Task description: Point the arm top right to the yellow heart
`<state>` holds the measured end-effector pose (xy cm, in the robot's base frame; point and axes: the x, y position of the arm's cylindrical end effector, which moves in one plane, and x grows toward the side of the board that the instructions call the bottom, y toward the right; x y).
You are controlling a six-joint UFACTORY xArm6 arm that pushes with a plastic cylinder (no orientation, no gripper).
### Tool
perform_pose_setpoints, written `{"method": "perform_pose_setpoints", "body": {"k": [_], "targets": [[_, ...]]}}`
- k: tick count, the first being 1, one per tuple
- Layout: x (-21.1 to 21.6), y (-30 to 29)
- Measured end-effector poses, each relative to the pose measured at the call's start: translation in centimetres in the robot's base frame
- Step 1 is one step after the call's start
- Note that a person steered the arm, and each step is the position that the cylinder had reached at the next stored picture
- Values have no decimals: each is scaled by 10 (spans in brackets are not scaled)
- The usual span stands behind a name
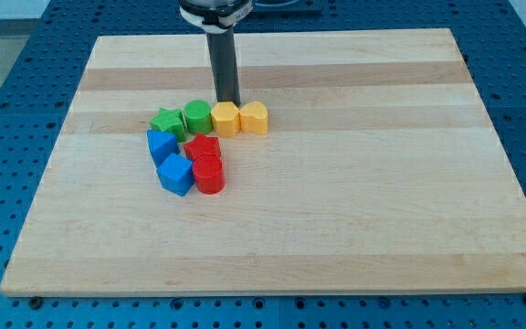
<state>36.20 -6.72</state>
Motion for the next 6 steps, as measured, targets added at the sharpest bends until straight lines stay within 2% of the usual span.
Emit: {"method": "perform_pose_setpoints", "body": {"k": [2, 3, 4, 6], "targets": [[3, 5], [-61, 25], [-73, 72], [-45, 79]]}}
